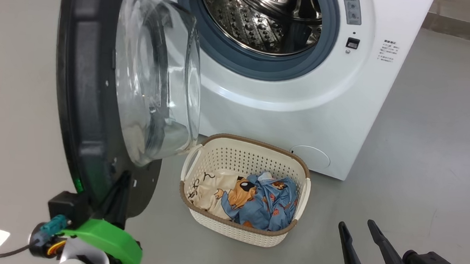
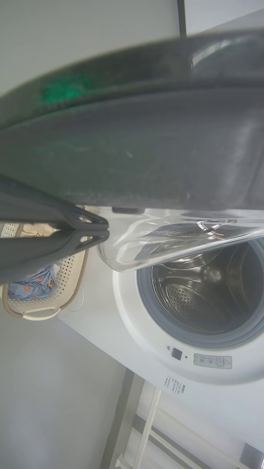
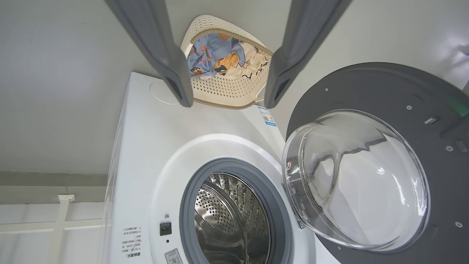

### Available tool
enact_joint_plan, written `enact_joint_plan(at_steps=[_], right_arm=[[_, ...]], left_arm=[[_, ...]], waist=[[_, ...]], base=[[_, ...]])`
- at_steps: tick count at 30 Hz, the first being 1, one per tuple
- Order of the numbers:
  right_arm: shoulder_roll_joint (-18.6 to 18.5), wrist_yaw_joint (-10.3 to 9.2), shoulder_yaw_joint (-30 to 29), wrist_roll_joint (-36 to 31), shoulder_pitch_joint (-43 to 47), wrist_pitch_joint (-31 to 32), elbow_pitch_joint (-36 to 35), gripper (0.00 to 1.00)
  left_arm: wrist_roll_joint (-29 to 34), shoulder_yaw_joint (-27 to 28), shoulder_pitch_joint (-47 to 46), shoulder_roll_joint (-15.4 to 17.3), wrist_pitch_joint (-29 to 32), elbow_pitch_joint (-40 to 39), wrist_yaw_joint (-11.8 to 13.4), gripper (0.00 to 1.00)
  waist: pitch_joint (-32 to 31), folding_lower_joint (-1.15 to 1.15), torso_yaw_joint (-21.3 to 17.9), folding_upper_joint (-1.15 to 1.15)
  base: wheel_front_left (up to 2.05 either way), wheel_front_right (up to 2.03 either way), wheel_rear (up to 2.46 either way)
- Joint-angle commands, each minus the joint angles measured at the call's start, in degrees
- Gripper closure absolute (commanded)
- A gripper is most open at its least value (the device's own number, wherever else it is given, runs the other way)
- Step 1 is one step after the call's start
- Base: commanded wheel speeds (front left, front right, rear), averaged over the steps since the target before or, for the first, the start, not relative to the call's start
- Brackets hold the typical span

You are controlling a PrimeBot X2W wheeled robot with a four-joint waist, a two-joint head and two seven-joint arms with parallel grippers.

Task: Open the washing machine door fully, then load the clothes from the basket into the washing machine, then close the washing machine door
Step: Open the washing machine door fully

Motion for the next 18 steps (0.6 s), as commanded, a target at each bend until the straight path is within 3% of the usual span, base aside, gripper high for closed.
enact_joint_plan(at_steps=[1,18], right_arm=[[-0.1,0.09,1.7,-0.5,-1.5,0.2,-1.6,0.00],[-1.9,0.09,2.2,-1.9,-2.5,3.3,-4.7,0.00]], left_arm=[[-0.9,3.4,-0.6,2.5,-0.9,-1.5,1.0,1.00],[-5.4,12.9,0.1,6.5,-3.0,-1.8,3.7,1.00]], waist=[[0.1,0.00,0.3,0.00],[5.0,0.00,0.1,0.00]], base=[[0.00,0.00,0.00],[0.00,0.00,0.00]])
